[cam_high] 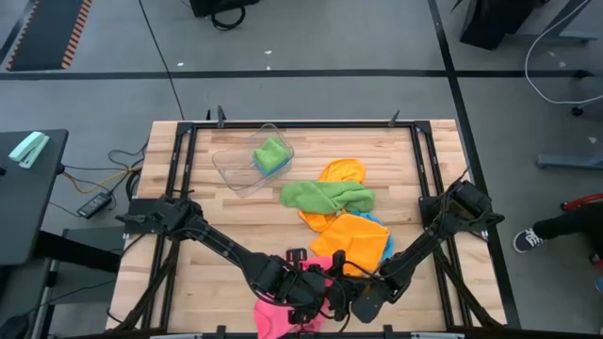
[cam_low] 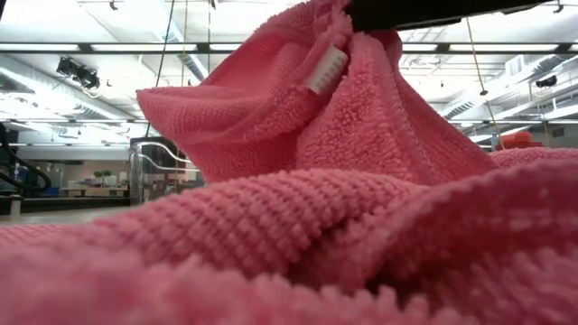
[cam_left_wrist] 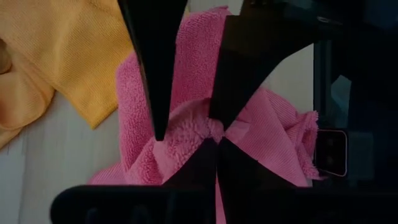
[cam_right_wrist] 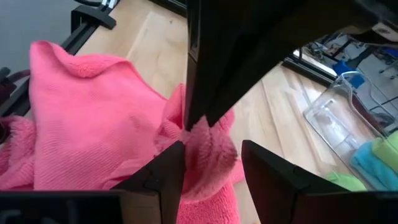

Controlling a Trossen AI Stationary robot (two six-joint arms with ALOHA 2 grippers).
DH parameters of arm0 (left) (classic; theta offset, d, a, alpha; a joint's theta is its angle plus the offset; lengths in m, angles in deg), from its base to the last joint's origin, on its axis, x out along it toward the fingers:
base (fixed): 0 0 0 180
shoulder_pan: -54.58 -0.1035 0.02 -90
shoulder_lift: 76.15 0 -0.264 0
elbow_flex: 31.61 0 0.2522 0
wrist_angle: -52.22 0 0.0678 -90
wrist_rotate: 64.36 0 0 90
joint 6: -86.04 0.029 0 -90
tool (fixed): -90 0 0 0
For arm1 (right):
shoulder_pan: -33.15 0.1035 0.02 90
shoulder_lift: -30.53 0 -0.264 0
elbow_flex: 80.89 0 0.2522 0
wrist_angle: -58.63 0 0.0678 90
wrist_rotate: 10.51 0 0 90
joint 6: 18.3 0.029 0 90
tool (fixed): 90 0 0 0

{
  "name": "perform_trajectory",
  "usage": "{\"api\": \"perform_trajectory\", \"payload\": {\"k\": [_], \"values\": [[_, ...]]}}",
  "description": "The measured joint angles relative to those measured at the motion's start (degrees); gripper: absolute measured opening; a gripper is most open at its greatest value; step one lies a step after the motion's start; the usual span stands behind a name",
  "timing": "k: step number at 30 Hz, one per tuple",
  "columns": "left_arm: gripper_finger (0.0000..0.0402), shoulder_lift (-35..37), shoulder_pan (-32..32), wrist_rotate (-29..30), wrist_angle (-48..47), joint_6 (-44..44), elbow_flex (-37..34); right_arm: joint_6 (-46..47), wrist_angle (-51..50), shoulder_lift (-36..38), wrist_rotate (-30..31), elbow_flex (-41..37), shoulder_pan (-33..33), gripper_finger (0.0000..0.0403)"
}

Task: Fold microfiber towels
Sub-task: Fold the left pink microfiber towel

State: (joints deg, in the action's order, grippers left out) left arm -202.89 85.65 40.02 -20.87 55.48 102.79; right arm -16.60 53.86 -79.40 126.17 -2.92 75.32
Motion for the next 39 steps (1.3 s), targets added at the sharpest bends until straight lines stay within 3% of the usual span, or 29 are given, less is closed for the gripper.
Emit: {"api": "perform_trajectory", "payload": {"k": [4, 9, 13, 18, 22, 31, 39], "values": [[0.0016, 0.00, 0.00, -0.09, 0.02, 0.88, 0.00, 0.01, -0.07, 0.00, -0.94, 0.00, -0.08, 0.0127], [0.0049, 0.00, 0.01, -0.13, -0.03, 2.77, 0.00, 0.01, -0.18, 0.00, -2.33, 0.00, -0.05, 0.0058], [0.0083, 0.00, 0.75, -0.11, -1.52, 3.19, 0.00, 0.62, -1.09, 0.00, -2.62, 0.00, 0.05, 0.0028], [0.0118, 0.24, 3.08, 0.22, -10.45, 1.19, 0.00, 2.41, -3.47, 0.00, -2.37, 0.00, 1.37, 0.0021], [0.0130, -0.37, 4.75, 4.19, -15.56, -5.49, -0.14, 3.22, -3.47, 0.00, -2.33, 0.00, 2.07, 0.0021], [0.0150, -0.39, 6.27, 5.95, -12.05, -8.69, -8.17, 4.32, -3.55, 0.00, -2.18, 0.00, 2.23, 0.0020], [0.0131, -0.39, 5.29, -0.18, -3.08, -6.44, -13.07, 4.29, -3.59, 0.00, -2.79, 0.00, 2.23, 0.0019]]}}
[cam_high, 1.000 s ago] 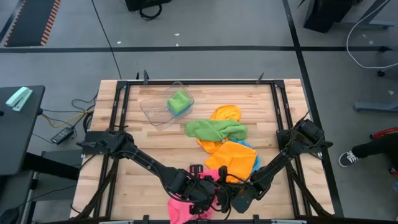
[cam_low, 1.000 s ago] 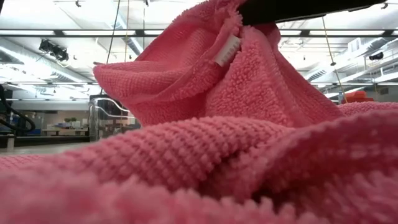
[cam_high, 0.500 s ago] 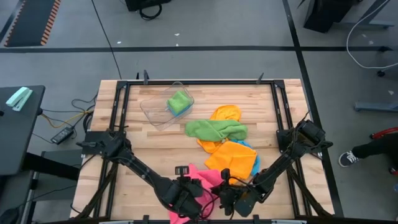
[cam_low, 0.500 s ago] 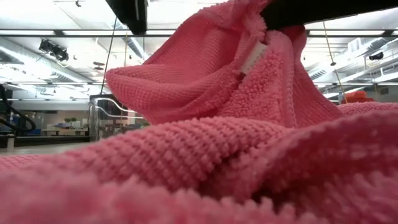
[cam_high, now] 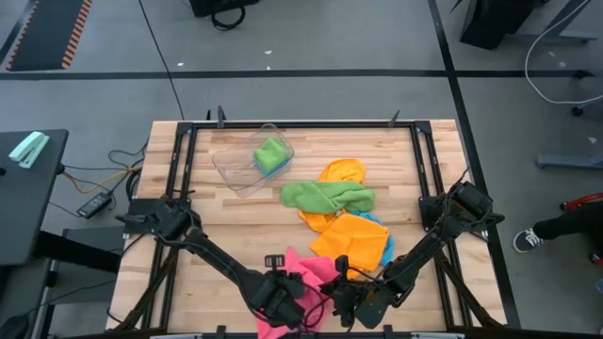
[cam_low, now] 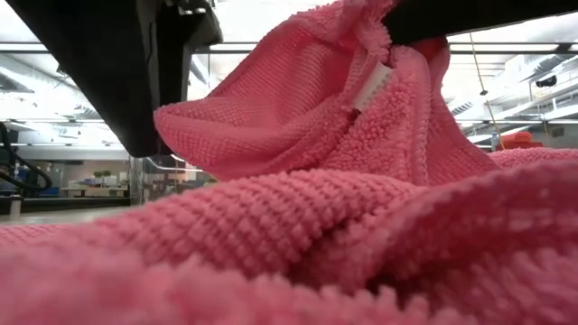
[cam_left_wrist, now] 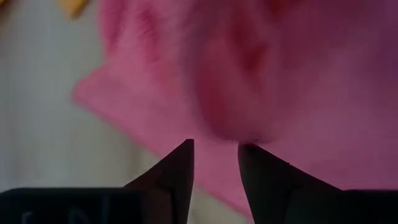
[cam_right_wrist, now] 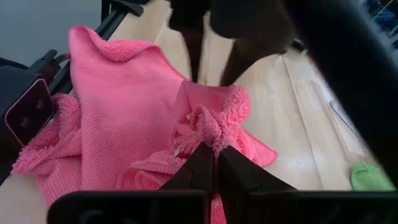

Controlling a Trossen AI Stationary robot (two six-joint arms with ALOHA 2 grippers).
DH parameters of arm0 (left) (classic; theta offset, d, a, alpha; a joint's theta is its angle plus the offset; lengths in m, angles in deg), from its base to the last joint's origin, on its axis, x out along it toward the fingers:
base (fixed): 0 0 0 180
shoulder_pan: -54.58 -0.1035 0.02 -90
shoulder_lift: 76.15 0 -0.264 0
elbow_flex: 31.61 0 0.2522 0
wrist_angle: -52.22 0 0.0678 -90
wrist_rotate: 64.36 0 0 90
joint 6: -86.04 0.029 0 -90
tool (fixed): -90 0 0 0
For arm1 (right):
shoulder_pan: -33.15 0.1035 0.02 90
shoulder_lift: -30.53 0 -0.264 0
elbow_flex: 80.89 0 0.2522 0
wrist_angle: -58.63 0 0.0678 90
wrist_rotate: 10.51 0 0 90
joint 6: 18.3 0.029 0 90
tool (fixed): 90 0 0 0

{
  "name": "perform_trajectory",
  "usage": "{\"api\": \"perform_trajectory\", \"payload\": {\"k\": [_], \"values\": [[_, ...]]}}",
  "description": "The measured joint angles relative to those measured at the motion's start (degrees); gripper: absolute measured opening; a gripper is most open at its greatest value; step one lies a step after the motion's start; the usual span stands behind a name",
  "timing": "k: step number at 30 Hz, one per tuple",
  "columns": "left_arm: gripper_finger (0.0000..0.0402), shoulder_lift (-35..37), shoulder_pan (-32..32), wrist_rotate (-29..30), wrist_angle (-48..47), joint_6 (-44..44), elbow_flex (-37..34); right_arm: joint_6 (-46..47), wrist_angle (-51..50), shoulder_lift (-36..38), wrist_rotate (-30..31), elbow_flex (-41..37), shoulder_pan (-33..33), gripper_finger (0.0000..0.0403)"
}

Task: Fold microfiber towels
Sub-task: Fold the left pink microfiber towel

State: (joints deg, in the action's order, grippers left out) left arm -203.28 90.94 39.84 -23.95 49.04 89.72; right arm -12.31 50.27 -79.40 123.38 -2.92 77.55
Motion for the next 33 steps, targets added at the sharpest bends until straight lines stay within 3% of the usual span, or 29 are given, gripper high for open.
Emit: {"api": "perform_trajectory", "payload": {"k": [4, 15, 26, 33], "values": [[0.0124, 0.00, -0.23, -2.29, 2.57, 0.58, -0.11, -0.17, 0.07, 0.00, -0.86, 0.00, 0.00, 0.0019], [0.0103, 0.00, -0.26, -0.62, 7.61, 1.65, -0.11, -1.61, -0.03, 0.02, -4.68, 0.00, 0.18, 0.0019], [0.0008, 0.00, 0.09, 2.93, 15.84, 1.66, -0.11, -4.02, -0.57, 0.07, -6.70, 0.00, 1.92, 0.0019], [0.0006, 0.00, 0.55, 3.58, 10.82, -3.38, -0.09, -2.11, -4.04, 0.07, -6.61, 0.00, 1.72, 0.0019]]}}
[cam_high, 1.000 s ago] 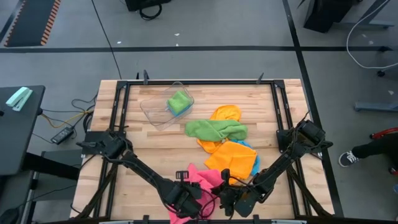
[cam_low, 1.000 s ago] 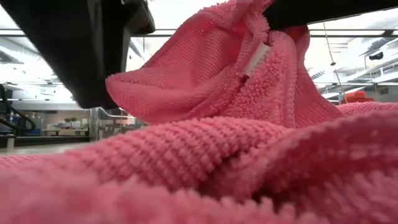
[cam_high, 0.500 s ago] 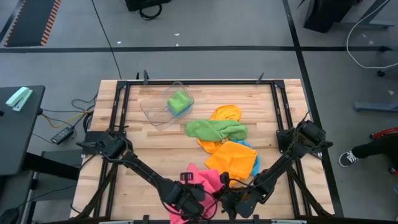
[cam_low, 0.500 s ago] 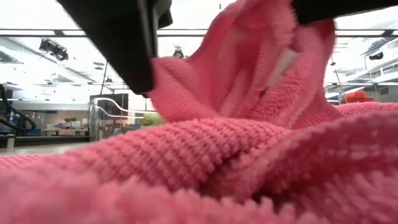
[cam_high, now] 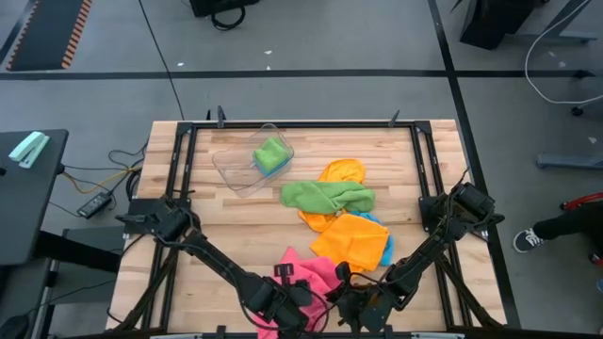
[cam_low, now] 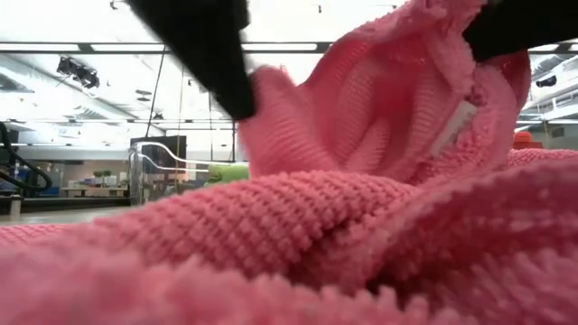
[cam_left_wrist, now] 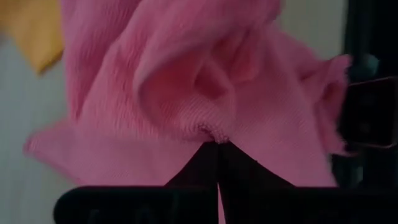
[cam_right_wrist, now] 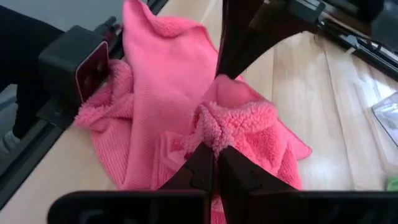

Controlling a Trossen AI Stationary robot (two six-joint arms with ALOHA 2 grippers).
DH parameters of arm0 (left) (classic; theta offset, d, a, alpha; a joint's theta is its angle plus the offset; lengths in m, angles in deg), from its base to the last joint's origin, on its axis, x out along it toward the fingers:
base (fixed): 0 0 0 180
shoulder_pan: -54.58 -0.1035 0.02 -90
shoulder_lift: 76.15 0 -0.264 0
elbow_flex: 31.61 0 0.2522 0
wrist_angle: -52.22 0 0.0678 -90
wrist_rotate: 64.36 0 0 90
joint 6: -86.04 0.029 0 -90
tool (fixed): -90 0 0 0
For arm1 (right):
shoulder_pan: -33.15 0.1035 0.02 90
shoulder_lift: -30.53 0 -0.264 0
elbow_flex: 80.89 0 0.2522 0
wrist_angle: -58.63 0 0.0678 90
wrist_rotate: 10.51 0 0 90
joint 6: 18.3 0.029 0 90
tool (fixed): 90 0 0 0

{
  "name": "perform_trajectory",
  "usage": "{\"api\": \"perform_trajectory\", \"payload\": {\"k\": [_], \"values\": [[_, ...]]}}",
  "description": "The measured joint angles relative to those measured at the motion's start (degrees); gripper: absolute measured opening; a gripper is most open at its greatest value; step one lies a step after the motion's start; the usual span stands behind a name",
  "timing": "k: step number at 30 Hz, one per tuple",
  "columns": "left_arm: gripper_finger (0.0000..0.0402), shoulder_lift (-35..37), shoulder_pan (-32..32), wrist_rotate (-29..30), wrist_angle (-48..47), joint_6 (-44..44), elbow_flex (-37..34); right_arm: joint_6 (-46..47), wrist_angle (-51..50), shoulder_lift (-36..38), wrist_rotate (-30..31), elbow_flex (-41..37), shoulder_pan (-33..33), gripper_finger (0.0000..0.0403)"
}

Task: Fold microfiber towels
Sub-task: Fold the left pink microfiber towel

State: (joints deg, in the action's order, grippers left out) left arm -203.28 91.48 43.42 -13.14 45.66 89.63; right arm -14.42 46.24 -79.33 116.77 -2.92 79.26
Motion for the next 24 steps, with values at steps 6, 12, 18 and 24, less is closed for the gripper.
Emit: {"api": "perform_trajectory", "payload": {"k": [6, 12, 18, 24], "values": [[0.0021, 0.00, 0.17, -2.31, 0.06, 1.03, 0.00, -0.24, 0.38, 0.00, 0.02, 0.00, 0.04, 0.0019], [0.0049, 0.00, 3.26, 1.66, -4.41, 15.58, 1.05, 1.07, 0.39, 0.00, 0.15, 0.00, 0.05, 0.0019], [0.0067, 0.02, 7.54, 11.10, -9.51, 28.70, 0.83, 1.83, 0.39, 0.00, 0.15, 0.00, 0.02, 0.0019], [0.0069, -1.37, 11.99, 22.84, -9.44, 48.98, 0.83, 1.91, 0.50, 0.00, 0.15, 0.00, -0.23, 0.0019]]}}
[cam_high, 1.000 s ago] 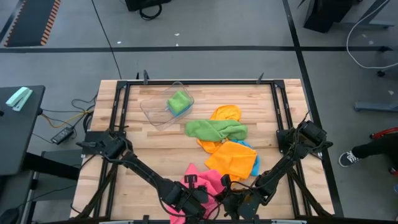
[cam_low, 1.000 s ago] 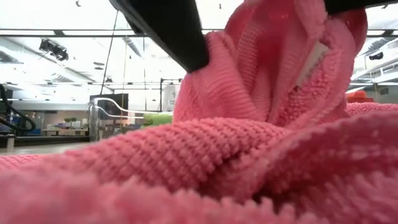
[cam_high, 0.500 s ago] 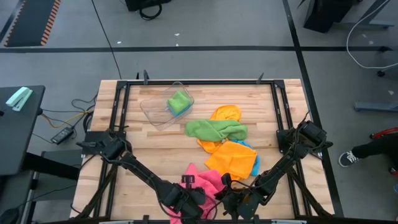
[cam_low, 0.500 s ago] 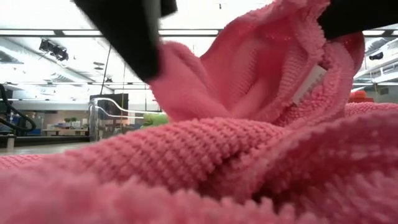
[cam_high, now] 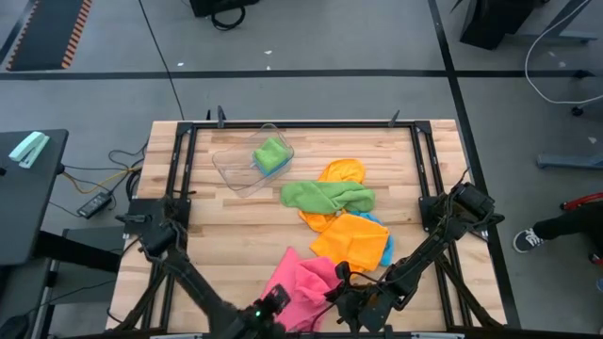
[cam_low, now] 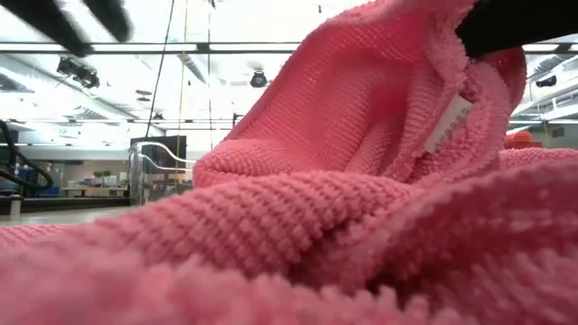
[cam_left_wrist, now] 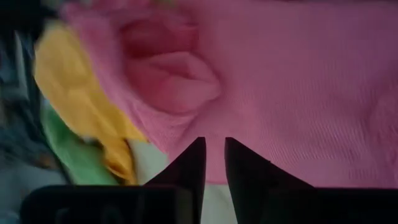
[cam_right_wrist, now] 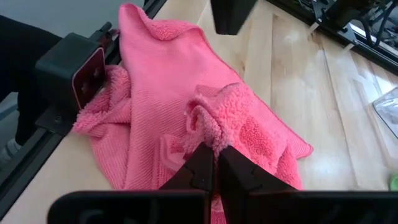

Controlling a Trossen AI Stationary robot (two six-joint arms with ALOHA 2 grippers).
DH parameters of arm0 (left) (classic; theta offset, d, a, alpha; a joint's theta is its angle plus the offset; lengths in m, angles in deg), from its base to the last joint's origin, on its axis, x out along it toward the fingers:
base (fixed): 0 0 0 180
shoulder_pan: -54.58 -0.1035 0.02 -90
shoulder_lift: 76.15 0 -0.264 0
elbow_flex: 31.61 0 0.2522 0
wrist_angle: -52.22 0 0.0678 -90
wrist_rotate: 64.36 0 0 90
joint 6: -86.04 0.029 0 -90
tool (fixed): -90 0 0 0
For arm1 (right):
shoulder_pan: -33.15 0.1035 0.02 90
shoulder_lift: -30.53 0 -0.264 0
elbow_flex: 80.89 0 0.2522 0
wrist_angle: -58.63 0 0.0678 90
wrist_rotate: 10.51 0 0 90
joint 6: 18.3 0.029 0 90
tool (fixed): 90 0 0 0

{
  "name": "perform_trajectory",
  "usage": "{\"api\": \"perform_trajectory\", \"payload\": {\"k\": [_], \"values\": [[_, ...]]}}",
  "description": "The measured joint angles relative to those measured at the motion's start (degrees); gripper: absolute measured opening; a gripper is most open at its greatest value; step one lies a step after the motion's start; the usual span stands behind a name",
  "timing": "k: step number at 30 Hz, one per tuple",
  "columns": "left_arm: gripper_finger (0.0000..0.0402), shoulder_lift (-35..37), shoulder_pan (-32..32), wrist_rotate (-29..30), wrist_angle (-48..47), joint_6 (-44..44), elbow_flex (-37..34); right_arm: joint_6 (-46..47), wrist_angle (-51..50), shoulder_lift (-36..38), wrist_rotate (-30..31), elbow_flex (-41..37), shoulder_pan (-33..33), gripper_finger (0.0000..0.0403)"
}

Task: Fold microfiber towels
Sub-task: Fold the left pink microfiber towel

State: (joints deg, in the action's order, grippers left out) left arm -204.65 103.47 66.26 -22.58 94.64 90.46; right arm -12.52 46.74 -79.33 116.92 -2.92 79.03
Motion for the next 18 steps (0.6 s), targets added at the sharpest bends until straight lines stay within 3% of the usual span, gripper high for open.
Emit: {"api": "perform_trajectory", "payload": {"k": [6, 12, 18], "values": [[0.0085, -5.47, 0.06, 2.16, 0.37, 10.24, -0.04, 0.32, 0.23, 0.00, 0.00, 0.01, -0.56, 0.0019], [0.0099, -8.43, 0.04, 12.81, 0.99, 17.34, -0.10, 0.45, 0.44, 0.00, 0.00, 0.00, -0.85, 0.0019], [0.0099, -8.42, -0.50, 13.66, 5.95, 21.40, -0.09, 0.46, 0.44, 0.00, 0.00, 0.00, -0.87, 0.0019]]}}
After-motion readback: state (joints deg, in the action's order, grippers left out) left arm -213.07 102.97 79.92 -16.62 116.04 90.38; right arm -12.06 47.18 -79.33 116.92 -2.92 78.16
